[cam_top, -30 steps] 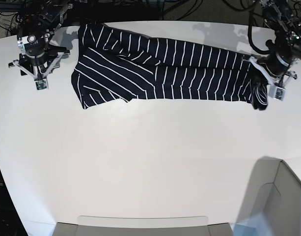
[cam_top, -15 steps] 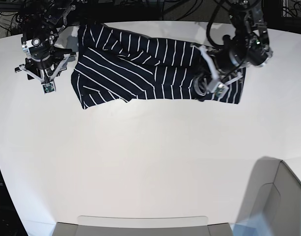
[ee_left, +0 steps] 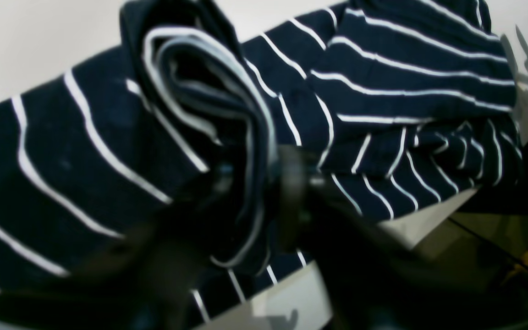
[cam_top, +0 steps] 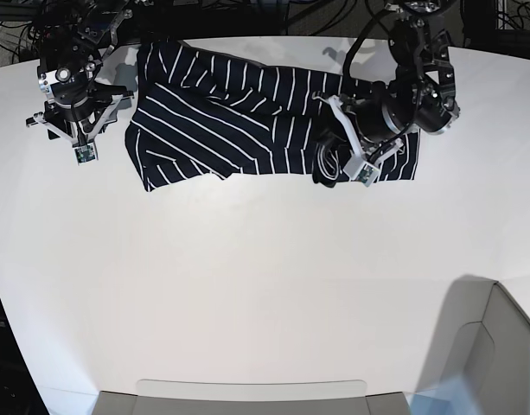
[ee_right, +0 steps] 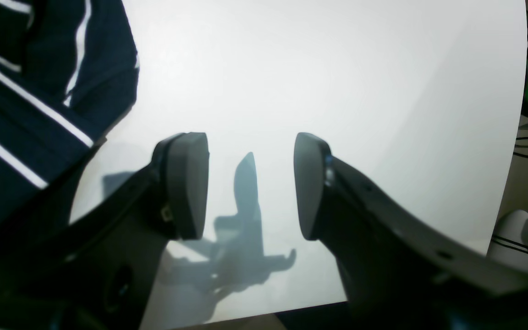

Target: Fold the T-shirt properly

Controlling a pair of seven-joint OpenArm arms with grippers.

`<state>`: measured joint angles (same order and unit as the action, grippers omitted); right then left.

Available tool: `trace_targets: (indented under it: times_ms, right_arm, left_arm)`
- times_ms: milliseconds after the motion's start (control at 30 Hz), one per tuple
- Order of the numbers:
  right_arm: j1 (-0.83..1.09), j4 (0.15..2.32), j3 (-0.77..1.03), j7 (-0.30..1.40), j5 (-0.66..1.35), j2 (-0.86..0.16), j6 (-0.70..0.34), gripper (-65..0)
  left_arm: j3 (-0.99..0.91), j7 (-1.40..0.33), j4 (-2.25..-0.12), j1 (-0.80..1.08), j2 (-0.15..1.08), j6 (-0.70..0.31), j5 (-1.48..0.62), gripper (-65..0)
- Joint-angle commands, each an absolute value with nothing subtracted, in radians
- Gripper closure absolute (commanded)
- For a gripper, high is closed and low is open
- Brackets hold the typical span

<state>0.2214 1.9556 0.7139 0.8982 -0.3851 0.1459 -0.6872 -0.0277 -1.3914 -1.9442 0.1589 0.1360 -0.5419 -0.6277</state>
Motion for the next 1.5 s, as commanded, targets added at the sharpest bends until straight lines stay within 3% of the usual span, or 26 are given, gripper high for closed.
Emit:
trace_targets:
  times_ms: [0,300,400,667,1000,1200,1467]
  right_arm:
    - [0.214,1.971,0.714,0.886,-0.377,0.147,-0.698,-30.1]
    - [0.196,1.975,0.714,0.892,-0.367,0.151,-0.698,-30.1]
    - [0.186,1.977,0.714,0.912,-0.285,0.157,-0.698,-30.1]
    - [0.173,2.057,0.714,1.377,0.031,0.153,-0.698,-30.0]
    - [0.298,2.028,0.716,1.396,0.714,-0.002,-0.698,-30.0]
    - [0.300,1.975,0.771,1.396,0.656,0.035,-0.698,-30.0]
    - [0.260,1.692,0.802,1.396,0.608,0.038,-0.698,-30.0]
  left_arm:
    - [-0.007,-1.396,-1.965,0.151,0.139,-0.541,-0.647,-22.6]
    - [0.154,-1.396,-2.028,0.148,0.137,-0.539,-0.647,-22.9]
    - [0.153,-1.396,-2.028,0.148,0.137,-0.539,-0.645,-19.3]
    - [0.154,-1.396,-2.026,0.151,0.177,-0.535,-0.644,-11.3]
    - [0.154,-1.396,-2.026,0.182,0.225,-0.535,-0.641,-11.3]
    - [0.154,-1.396,-2.026,0.202,0.251,-0.533,-0.641,-11.3]
    - [0.154,-1.396,-2.026,0.203,0.266,-0.533,-0.641,-11.3]
